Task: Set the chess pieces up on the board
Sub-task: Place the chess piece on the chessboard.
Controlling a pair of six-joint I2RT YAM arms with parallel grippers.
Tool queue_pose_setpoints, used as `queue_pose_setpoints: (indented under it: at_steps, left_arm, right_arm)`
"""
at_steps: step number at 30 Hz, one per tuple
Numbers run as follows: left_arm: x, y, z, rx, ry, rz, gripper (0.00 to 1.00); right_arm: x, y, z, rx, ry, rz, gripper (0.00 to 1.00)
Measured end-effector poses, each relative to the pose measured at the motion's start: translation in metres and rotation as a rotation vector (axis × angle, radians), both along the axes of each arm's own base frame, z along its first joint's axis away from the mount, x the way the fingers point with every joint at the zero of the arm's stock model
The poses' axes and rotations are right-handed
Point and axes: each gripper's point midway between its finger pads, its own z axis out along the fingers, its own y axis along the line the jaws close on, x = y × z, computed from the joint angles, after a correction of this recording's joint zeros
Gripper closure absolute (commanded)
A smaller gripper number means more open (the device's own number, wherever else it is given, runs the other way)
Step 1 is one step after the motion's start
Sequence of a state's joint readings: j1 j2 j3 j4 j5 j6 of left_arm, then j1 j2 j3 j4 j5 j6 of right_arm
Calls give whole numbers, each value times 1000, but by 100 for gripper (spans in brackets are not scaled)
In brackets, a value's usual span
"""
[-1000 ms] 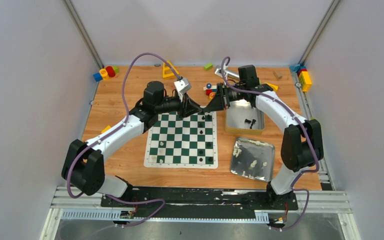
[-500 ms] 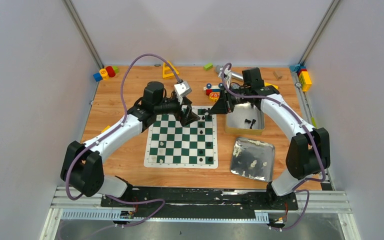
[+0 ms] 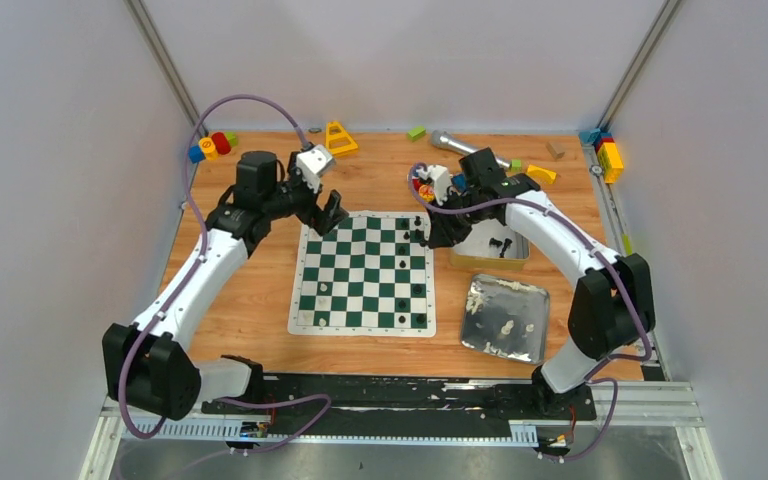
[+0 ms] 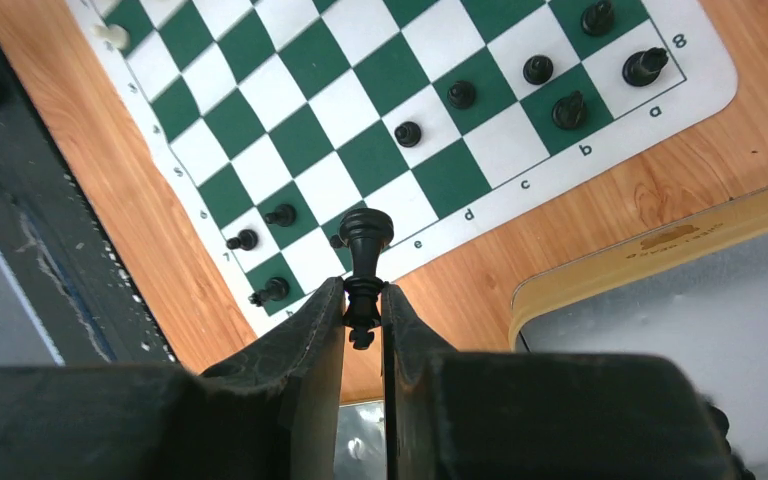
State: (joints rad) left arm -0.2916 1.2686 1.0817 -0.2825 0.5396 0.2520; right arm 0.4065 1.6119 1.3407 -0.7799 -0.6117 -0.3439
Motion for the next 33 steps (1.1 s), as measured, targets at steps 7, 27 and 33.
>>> queue_pose_setpoints:
  at_steps: [7,27,33]
  left_arm:
    - [4,58,2,109,36,198,0]
    - [-15,84,-17,190,134,282,0]
    - [-16,92,-16,193,128,311,0]
  right_arm:
    - [0,6,-33,-230,1,43,98]
    - [5,21,-61,-546,35,170,99]
    - [4,19,-68,-596,57,189,99]
